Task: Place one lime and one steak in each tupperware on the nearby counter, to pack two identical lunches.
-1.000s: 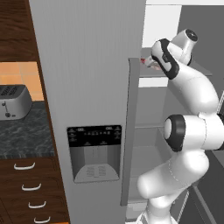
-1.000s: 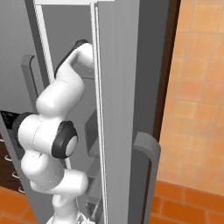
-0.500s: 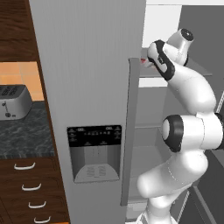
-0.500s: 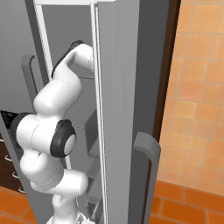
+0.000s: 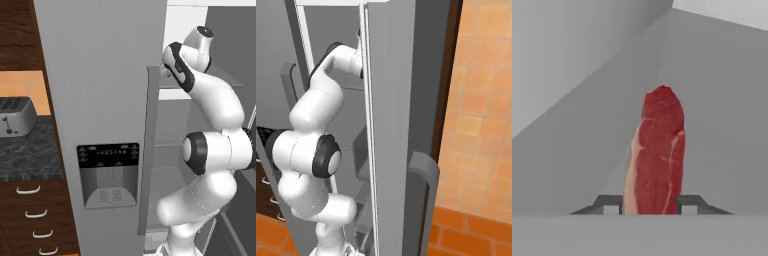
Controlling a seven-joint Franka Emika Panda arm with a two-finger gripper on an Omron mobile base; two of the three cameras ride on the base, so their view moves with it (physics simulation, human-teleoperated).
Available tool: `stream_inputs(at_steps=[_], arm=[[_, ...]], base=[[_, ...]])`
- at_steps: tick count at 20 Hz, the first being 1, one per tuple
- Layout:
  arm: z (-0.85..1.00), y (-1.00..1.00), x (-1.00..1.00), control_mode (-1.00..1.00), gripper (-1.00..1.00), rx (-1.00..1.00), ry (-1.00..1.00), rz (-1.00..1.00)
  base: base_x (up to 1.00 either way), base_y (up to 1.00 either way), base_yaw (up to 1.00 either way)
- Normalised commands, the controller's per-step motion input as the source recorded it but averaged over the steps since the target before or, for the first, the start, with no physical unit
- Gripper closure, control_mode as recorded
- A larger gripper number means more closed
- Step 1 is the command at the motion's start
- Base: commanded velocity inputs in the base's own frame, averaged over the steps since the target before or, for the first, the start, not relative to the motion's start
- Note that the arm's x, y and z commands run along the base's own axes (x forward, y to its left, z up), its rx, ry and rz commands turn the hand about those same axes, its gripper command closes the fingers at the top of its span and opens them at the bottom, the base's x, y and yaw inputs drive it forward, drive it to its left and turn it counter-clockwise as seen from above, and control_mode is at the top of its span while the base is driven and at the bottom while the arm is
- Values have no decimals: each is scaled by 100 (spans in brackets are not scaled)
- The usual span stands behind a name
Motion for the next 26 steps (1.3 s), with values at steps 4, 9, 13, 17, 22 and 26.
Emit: stream_inputs(at_steps=[4,9,13,17,22,26], arm=[[-17,-17,-73,-100,100,2,15,-1],[-89,-54,-100,-100,100,-4,-29,-15],[-25,-4,-100,-100,100,0,-11,-18],[29,0,-100,-100,100,5,10,-11],[9,10,-100,-100,100,1,7,-3],[-12,39,-100,-100,100,0,-4,0]], base=[[0,0,0],[0,0,0],[0,0,0],[0,0,0],[0,0,0],[0,0,0]])
